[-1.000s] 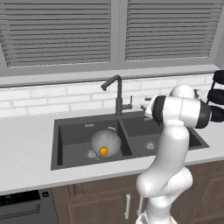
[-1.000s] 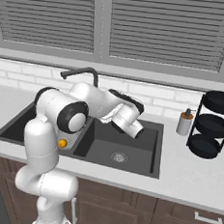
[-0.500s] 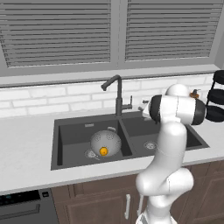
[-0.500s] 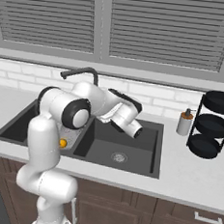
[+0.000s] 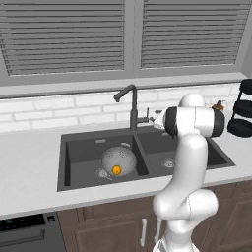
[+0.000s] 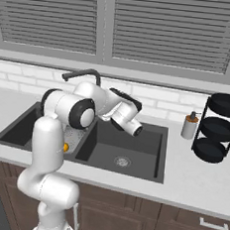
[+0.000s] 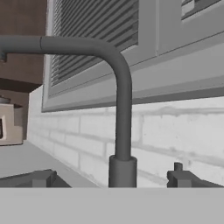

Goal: Put the colander in the sink, put the tangerine in the colander, and turn on the sink faucet and pour water over the colander.

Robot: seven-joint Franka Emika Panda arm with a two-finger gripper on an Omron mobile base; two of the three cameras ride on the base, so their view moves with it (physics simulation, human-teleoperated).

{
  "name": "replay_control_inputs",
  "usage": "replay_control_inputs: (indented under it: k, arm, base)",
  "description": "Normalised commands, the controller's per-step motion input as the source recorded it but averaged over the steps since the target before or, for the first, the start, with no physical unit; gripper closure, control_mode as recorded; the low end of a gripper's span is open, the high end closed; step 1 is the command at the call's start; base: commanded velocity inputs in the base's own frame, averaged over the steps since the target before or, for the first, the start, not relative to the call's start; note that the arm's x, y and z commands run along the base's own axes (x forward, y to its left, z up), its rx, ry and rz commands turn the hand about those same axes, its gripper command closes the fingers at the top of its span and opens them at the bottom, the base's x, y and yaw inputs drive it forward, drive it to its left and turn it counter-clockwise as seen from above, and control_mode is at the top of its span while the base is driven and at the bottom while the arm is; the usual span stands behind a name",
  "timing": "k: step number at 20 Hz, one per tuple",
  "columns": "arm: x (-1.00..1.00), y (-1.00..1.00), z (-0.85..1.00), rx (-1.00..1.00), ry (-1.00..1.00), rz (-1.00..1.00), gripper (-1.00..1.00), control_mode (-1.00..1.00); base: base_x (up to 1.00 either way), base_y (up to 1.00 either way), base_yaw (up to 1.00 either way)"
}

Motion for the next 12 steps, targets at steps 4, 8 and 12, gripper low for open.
replay_control_inputs:
  k: [4,8,12]
  arm:
    - [0.44,0.03,-0.08,0.0,0.02,-0.02,-1.0,-1.0]
    - [0.41,0.0,-0.19,0.0,0.03,0.0,-1.0,-1.0]
    - [0.33,0.0,-0.23,0.0,0.04,-0.01,-1.0,-1.0]
  base:
    - [0.0,0.0,0.0]
    - [0.0,0.0,0.0]
    - [0.0,0.0,0.0]
